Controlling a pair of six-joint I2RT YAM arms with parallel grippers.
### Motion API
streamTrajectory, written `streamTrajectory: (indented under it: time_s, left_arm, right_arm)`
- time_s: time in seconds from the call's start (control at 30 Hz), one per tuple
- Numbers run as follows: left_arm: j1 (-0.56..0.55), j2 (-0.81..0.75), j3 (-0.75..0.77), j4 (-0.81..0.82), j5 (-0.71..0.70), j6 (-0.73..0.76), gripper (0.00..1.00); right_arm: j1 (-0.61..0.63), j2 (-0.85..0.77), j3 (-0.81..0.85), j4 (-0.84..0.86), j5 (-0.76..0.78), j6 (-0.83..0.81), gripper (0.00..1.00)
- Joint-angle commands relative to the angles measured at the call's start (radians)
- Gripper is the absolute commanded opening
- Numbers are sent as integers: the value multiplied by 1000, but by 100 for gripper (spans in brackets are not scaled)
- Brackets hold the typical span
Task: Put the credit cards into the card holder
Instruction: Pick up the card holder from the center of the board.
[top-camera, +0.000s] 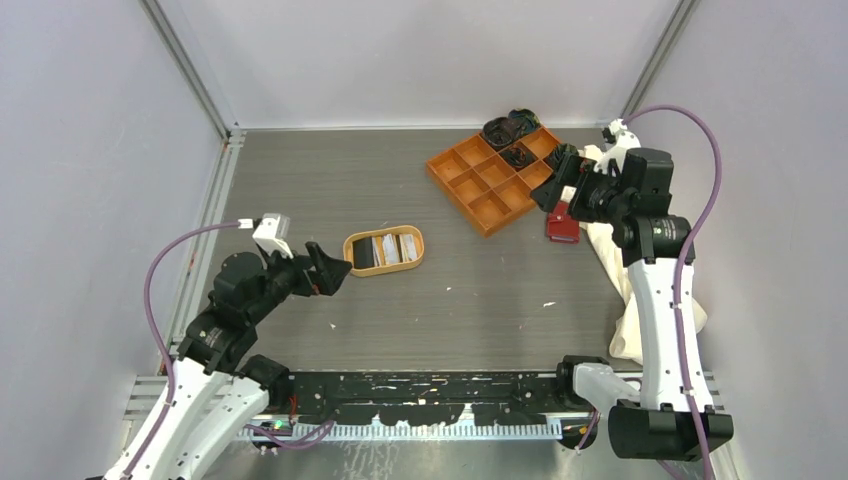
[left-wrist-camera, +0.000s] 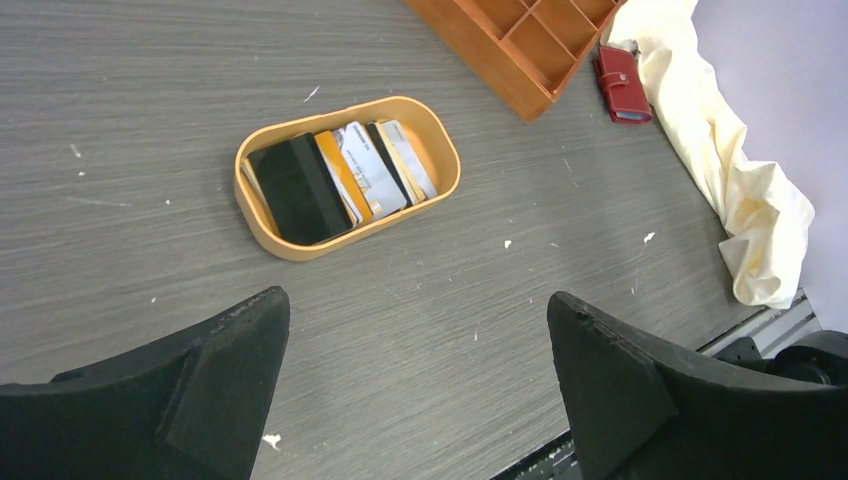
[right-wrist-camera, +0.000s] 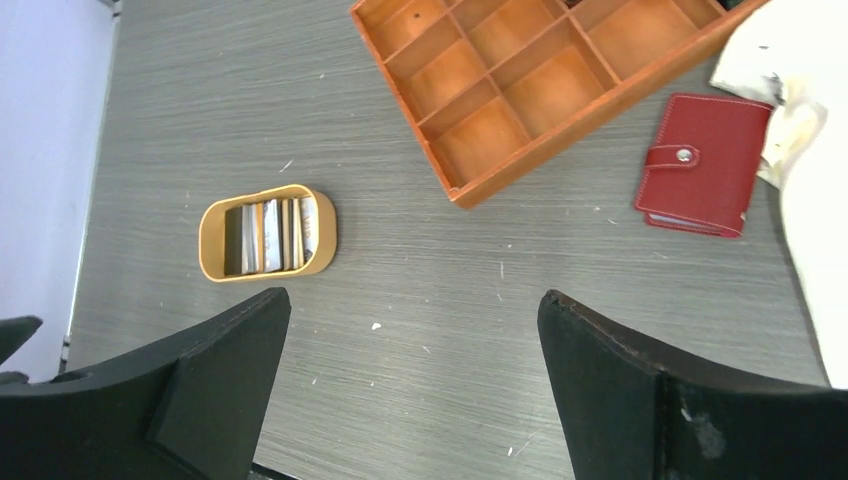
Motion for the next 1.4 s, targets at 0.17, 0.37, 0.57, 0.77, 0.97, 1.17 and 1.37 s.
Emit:
streamTrajectory:
  time_s: [0.17, 0.37, 0.57, 0.77, 0.97, 1.17, 1.37]
  left_arm:
    - [99, 26, 91, -66, 177, -48, 99]
    - [64, 98, 87, -38, 255, -96, 100]
    - [-347, 290, 187, -99, -101, 0, 100]
    - [-503, 430, 311, -107, -178, 180, 100]
    - [-387, 535, 460, -180, -124, 302, 100]
    - [-337, 542, 341, -43, -148, 365, 100]
    - [-343, 408, 260, -1, -177, 419, 99]
  right_arm:
    - [-46, -4, 127, -120, 144, 28, 99]
    - [-65, -50, 61, -79, -3, -107, 100]
    - [-75, 23, 29, -73, -273, -296, 99]
    - [-77, 236, 37, 17, -389, -365, 100]
    - [-79, 385, -19, 148, -105, -416, 99]
    - [-98, 508, -20, 174, 88, -413, 100]
    - [-149, 652, 10, 222, 225, -369, 92]
